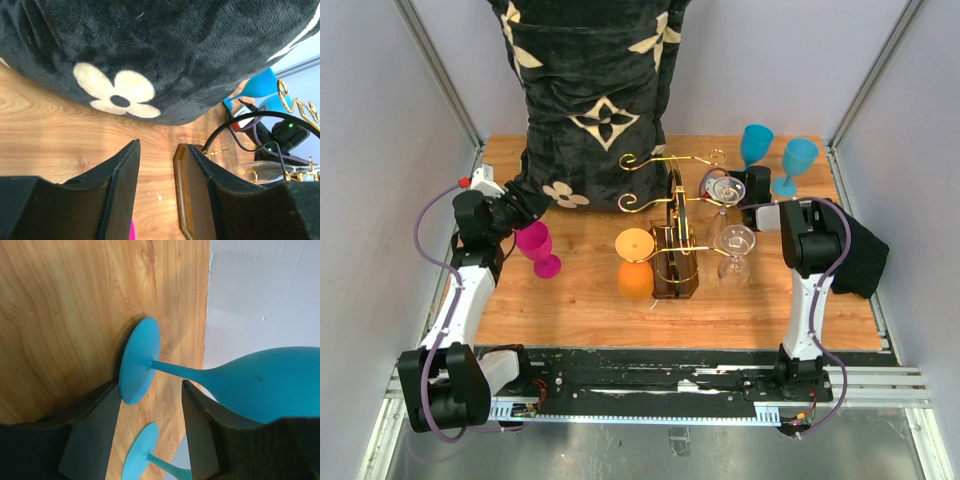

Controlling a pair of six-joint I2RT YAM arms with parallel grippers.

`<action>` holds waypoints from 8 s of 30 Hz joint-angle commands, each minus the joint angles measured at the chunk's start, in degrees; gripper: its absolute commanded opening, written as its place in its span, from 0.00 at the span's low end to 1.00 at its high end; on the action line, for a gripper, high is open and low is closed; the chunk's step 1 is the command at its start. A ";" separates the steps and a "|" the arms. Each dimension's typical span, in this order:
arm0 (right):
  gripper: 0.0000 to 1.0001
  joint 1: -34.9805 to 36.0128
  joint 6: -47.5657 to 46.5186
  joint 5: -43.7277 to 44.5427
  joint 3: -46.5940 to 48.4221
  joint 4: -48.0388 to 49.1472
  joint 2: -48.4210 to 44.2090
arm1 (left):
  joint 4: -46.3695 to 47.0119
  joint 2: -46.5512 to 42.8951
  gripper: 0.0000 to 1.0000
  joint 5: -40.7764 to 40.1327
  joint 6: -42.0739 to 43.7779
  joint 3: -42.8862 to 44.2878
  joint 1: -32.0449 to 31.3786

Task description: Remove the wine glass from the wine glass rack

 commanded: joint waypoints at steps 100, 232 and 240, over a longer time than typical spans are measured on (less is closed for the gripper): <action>0.98 -11.71 88.33 3.09 3.65 -69.07 -62.73 | -33.55 1.54 0.33 10.36 7.29 21.51 -32.54; 0.98 -11.19 87.93 1.87 0.54 -68.09 -63.80 | -20.35 -0.98 0.00 17.48 -8.41 24.16 -25.85; 0.99 -11.20 87.17 0.28 2.32 -69.77 -63.57 | -31.28 -3.64 0.01 19.02 0.51 28.43 -16.54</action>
